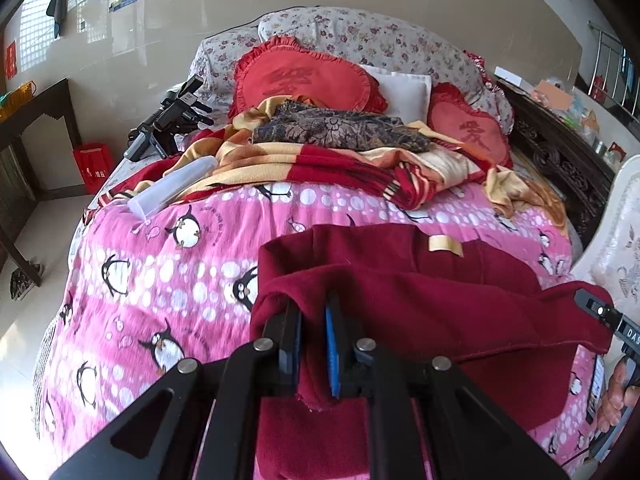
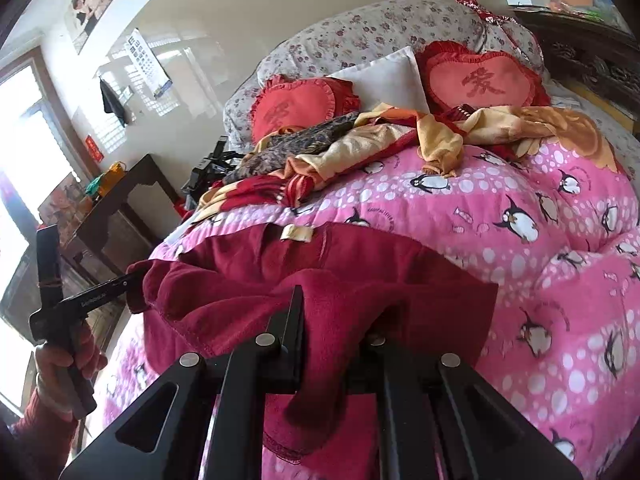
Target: Fold small clothes
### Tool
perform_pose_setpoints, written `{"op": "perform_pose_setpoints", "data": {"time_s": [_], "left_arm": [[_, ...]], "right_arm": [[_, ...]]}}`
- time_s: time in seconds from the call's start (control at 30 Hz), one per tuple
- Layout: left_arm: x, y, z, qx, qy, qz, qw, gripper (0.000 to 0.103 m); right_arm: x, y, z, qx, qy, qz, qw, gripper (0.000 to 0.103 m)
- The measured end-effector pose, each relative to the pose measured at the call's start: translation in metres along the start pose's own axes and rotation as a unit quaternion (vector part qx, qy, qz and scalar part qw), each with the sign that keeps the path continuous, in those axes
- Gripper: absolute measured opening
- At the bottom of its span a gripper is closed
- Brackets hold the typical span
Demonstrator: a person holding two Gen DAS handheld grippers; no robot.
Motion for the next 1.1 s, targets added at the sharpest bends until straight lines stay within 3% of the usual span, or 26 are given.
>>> {"op": "perform_pose_setpoints", "data": {"time_s": [0.5, 0.63, 0.73, 0.8, 0.9, 0.93, 1.1], "left_arm": [[0.073, -0.008, -0.005, 0.004, -0.027, -0.045, 0.9986, 0.01], [0.081, -0.007, -0.007, 0.001, -0.034, -0.044, 0.9985, 0.015], [0.081, -0.007, -0.011, -0.011, -0.043, -0.023, 0.9988, 0.018], [0.076, -0.009, -0.014, -0.024, -0.049, -0.002, 0.9985, 0.026], [0.056, -0.016, -0.022, -0.034, -0.025, 0.0, 0.9991, 0.059], [0.046, -0.018, -0.025, -0.035, -0.008, -0.002, 0.9993, 0.064], [0.006, -0.021, -0.015, 0.001, 0.019, 0.011, 0.9998, 0.065]], "right_arm": [[0.079, 0.042, -0.007, 0.05, -0.055, -0.013, 0.997, 0.0], [0.084, 0.053, -0.009, 0.092, -0.067, -0.044, 0.993, 0.0], [0.076, 0.06, -0.012, 0.123, -0.062, -0.07, 0.988, 0.0], [0.065, 0.058, -0.013, 0.119, -0.054, -0.077, 0.988, 0.0], [0.042, 0.056, -0.011, 0.095, -0.042, -0.056, 0.993, 0.001], [0.035, 0.057, -0.01, 0.091, -0.036, -0.048, 0.994, 0.002], [-0.005, 0.05, 0.003, 0.065, -0.012, -0.038, 0.997, 0.002]]}}
Point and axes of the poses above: each gripper's, at about its wrist camera, not at the fingertips, and x roughly the way its jaws point, y to its right, z to its underside, the point moved 7 cm from there along x, roughly the way its jaws point, and after that the axes turned 13 degrees about -x, right-handed, at the moved point
